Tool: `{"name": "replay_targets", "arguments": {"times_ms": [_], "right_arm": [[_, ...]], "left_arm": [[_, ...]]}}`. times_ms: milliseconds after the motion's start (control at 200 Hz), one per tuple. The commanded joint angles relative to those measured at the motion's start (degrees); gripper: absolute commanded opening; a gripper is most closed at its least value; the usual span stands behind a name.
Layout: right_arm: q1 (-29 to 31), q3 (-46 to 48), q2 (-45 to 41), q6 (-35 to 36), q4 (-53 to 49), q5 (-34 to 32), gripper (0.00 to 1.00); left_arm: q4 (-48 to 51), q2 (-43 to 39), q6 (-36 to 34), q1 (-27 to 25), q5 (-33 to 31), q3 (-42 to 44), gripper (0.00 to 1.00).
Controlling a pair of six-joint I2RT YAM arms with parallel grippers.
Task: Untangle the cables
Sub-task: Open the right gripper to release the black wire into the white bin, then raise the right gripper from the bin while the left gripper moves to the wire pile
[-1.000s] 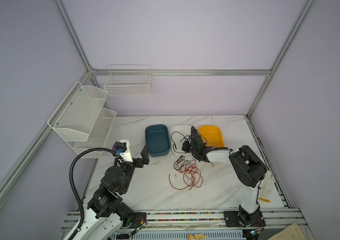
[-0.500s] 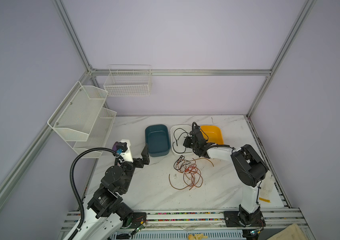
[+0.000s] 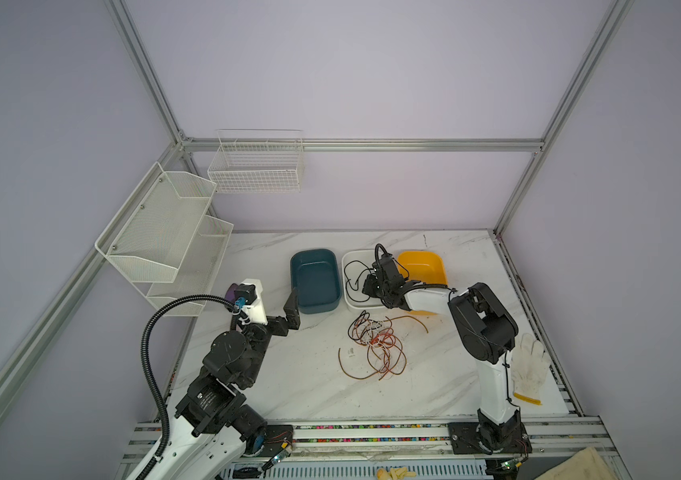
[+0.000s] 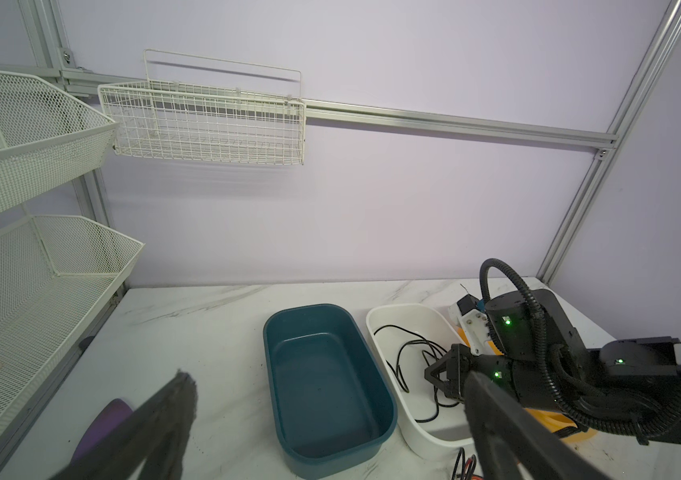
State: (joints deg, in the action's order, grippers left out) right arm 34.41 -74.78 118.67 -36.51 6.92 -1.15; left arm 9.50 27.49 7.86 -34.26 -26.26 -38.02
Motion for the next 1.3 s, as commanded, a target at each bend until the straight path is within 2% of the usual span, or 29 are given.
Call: {"name": "replay_targets", "arguments": {"times_ms": [0, 30, 150, 300, 665, 795, 1140, 1295], "right_arm": [[-0.14, 0.37, -2.64, 1.29, -2.16, -1.08, 0.00], [-0.07, 0.58, -3.23, 1.72, -1.91, -0.97, 0.00], [-0.14, 0.28, -4.83, 1.99, -2.84, -0.61, 0.13], [-0.14, -0.42, -6.40, 2.75, -4.47, -1.42, 0.25], [-0.14, 3.27, -15.93, 5.82, -4.95, -3.62, 0.43], [-0.14, 9.10, -21.99, 7.38, -2.03, -2.21, 0.48], [1.80, 23.92, -36.46, 11.00, 0.69, 3.60, 0.52], [3.73, 32.38, -47.28, 12.71, 2.50, 2.30, 0.58]], "left_arm": [[-1.43, 0.01, -0.90, -0.37, 0.51, 0.91, 1.00], [-1.49, 0.02, -1.04, -0.39, 0.49, 0.91, 1.00], [-1.41, 0.11, -1.01, -0.46, 0.68, 0.82, 1.00], [-1.40, 0.11, -1.09, -0.46, 0.60, 0.86, 1.00], [-1.24, 0.29, -1.18, -0.59, 0.37, 0.84, 1.00], [-1.24, 0.29, -1.18, -0.80, 0.33, 0.87, 1.00], [0.23, 3.34, -0.99, -1.36, 3.78, -0.05, 1.00], [3.51, 7.21, -1.24, -2.81, 5.49, -2.16, 1.00]]}}
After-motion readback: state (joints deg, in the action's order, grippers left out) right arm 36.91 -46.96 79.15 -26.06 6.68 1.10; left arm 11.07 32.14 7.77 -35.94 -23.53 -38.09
